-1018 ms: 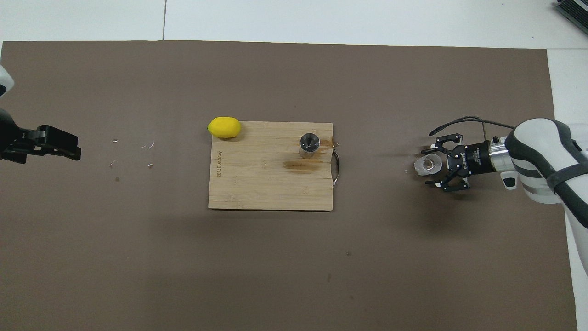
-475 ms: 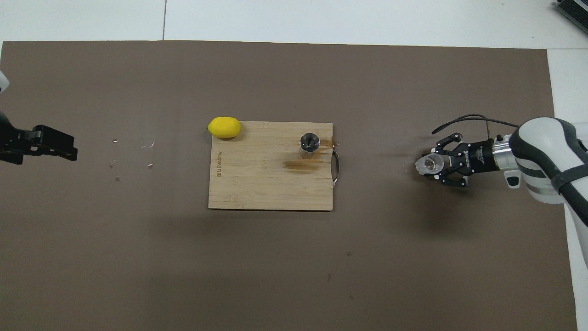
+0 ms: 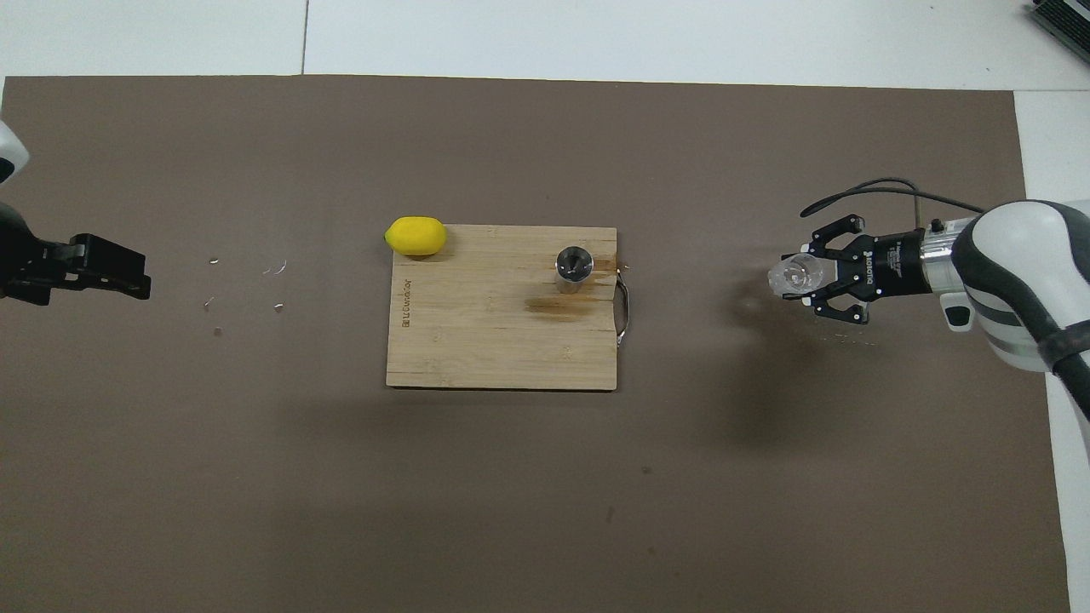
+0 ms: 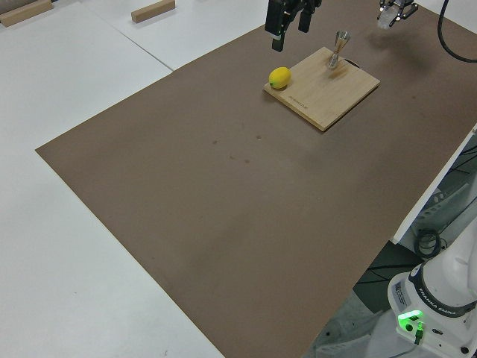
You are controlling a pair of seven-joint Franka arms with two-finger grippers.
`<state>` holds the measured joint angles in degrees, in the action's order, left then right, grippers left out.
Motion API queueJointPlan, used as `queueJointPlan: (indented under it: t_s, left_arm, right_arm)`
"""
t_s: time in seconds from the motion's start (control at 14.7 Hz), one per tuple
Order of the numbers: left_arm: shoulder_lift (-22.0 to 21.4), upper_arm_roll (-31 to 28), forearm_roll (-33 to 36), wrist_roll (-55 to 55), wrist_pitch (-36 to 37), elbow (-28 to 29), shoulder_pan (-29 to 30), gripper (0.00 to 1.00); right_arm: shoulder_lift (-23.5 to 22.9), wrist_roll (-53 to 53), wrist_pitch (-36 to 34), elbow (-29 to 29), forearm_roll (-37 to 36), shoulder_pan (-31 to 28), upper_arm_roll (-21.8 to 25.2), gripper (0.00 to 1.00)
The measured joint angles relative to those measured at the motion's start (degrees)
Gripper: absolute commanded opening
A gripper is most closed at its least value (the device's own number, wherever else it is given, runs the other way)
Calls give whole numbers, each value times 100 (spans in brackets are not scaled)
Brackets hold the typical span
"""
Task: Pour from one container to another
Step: 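Lift the glass cup with the right gripper and carry it above the metal cup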
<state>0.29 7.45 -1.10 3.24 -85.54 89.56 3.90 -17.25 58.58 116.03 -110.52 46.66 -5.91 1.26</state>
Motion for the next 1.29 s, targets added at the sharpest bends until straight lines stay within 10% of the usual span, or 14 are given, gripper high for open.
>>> queueJointPlan:
  t_s: [1.29]
  left_arm:
    - [0, -22, 0, 0, 0, 1, 8, 100]
  right_arm:
    - [-184, 3841, 903, 1462, -2184, 2310, -14, 0]
